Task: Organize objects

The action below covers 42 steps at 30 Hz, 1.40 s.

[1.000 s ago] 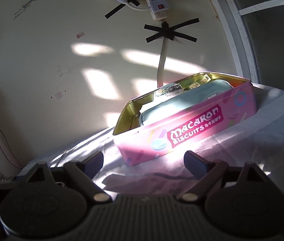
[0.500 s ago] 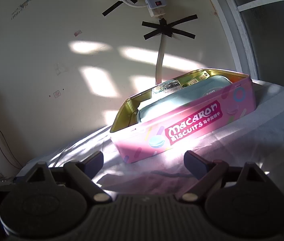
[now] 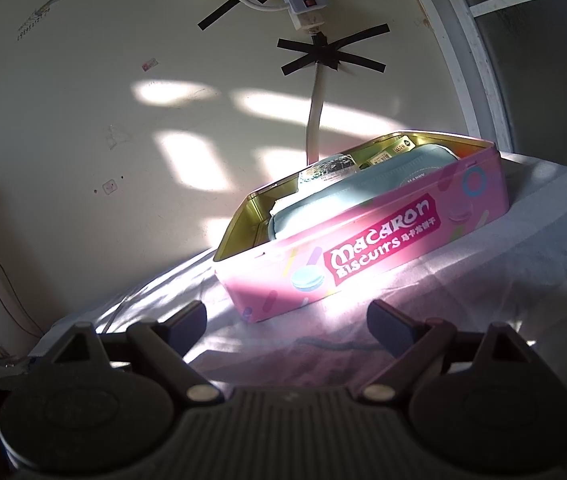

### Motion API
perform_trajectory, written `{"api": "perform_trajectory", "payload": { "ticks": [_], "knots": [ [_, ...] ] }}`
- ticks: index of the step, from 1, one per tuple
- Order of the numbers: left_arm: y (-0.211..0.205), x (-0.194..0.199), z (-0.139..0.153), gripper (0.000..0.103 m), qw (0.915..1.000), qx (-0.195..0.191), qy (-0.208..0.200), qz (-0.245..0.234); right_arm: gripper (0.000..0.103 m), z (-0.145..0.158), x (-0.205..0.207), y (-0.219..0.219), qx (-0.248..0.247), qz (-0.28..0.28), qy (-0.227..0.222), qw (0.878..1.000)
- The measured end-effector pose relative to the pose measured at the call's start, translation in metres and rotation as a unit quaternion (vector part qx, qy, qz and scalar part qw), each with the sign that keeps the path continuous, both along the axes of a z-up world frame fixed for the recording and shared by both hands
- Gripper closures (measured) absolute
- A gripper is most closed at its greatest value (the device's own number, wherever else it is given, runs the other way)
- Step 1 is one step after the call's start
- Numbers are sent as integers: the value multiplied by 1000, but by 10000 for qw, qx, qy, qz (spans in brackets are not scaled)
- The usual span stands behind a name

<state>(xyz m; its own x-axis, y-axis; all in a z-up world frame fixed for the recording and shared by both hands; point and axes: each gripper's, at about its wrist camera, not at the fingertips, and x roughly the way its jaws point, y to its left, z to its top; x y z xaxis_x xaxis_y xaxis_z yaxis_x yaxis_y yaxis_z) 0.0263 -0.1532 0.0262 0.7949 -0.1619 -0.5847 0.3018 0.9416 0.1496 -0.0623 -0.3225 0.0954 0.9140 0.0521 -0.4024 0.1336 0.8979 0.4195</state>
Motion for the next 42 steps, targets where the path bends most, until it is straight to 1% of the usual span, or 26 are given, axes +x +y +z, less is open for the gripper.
{"api": "perform_trajectory", "payload": {
  "ticks": [10, 42],
  "knots": [
    [-4, 0, -3, 0, 9999, 39, 97, -38, 13, -2, 1, -2, 31, 3, 20, 10000],
    [-7, 2, -7, 0, 9998, 65, 165, -57, 12, -3, 2, -3, 50, 12, 30, 10000]
  ]
}}
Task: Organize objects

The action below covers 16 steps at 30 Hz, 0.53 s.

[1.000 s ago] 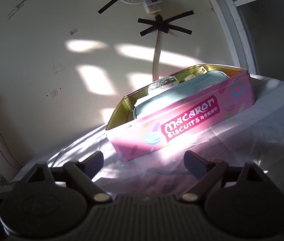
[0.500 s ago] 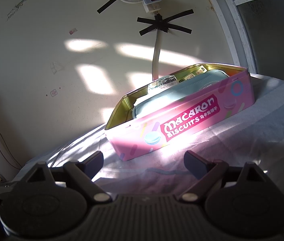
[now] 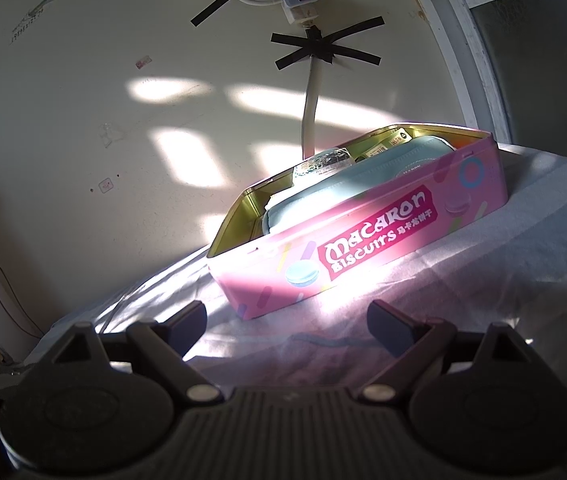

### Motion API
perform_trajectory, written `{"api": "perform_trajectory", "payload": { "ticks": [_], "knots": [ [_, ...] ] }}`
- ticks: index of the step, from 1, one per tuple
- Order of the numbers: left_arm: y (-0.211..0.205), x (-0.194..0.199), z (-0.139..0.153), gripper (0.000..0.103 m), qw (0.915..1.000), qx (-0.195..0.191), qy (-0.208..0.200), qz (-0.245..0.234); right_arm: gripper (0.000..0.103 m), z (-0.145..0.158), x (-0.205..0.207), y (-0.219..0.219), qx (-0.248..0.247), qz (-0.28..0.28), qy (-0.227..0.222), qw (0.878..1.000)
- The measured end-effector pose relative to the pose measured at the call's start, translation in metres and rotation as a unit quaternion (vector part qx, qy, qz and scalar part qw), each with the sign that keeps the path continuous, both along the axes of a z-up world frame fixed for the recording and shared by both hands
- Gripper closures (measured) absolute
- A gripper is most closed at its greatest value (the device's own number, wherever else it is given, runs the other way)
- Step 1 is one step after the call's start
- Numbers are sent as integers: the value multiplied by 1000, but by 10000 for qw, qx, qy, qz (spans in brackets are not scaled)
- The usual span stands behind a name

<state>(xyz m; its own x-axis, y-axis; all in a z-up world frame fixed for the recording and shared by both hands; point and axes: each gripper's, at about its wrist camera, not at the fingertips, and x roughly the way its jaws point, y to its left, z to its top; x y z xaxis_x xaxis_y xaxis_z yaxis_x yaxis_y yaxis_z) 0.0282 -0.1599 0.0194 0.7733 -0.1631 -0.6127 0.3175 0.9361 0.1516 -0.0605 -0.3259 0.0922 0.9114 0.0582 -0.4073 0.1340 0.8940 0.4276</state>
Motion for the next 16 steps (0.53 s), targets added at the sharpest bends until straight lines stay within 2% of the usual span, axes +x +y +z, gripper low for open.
{"api": "perform_trajectory", "payload": {
  "ticks": [16],
  "knots": [
    [2, -2, 1, 0, 9999, -101, -34, -135, 12, -2, 0, 2, -47, -13, 10, 10000]
  ]
}}
